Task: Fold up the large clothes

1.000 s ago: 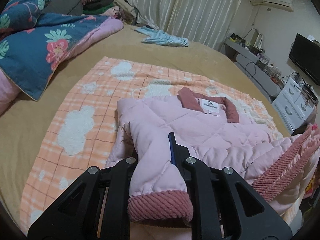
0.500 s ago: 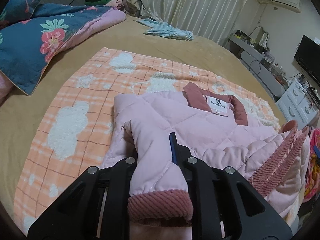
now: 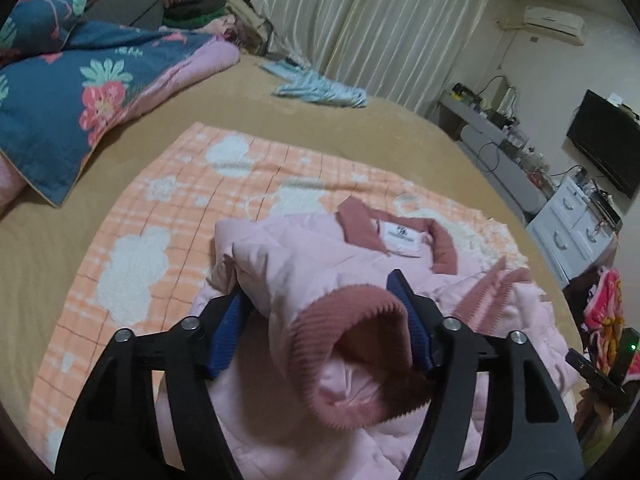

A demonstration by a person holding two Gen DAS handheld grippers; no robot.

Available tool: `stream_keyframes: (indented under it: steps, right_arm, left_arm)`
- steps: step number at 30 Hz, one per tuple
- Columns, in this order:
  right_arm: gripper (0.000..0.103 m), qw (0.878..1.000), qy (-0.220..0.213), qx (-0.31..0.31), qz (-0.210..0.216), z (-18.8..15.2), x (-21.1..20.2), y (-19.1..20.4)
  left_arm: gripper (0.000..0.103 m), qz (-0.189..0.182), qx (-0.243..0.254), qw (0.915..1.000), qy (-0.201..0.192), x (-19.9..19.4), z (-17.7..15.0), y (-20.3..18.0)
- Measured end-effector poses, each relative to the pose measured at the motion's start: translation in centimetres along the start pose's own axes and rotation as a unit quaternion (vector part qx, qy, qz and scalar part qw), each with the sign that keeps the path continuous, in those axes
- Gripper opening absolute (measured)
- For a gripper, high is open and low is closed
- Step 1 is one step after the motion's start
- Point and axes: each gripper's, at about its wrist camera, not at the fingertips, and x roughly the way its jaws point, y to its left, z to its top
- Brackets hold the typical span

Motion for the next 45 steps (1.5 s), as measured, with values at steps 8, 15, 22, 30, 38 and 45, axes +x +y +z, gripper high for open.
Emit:
stream_keyframes:
  steps: [8, 15, 22, 30, 38, 45]
  right_arm:
    - [0.090, 1.000, 0.000, -0.010, -0.012, -0.4, -0.8, 0.2]
    - [0.090, 1.000, 0.004, -0.013, -0.020, -1.4, -1.4, 0.0]
    - [0.090, 0.999, 0.020, -0.039, -0.022, -2.8, -1.6, -0.1]
    - [0.058, 0.998, -0.005, -0.039, -0.039, -3.2, -1.0, 0.4]
    - [0.031, 0.996, -0.048, -0.056, -0.060, -1.4, -1.7, 2.0]
    - [0.026, 0.993, -0.079, -0.049, -0.069, 2.7, -0.5, 2.7]
  left_arm:
    - [0.077, 0.040, 0.022, 0.9973, -0.057, -4.2, 0.0, 0.9]
    - [0.094, 0.021, 0.026, 0.9994, 0.008, -2.0, -3.0, 3.6]
    - [0.094, 0.006, 0.006, 0.9961, 0.087, 0.3, -7.7, 6.4]
    - [0.063, -0.002, 0.066, 0.9933, 0.095, 0.7, -9.3, 5.0]
    - [0.017, 0.023, 0.098, 0.9938, 0.047, 0.2, -7.8, 3.7]
    - [0.014, 0.022, 0.053, 0.9982, 0.013, 0.7, -4.7, 4.2]
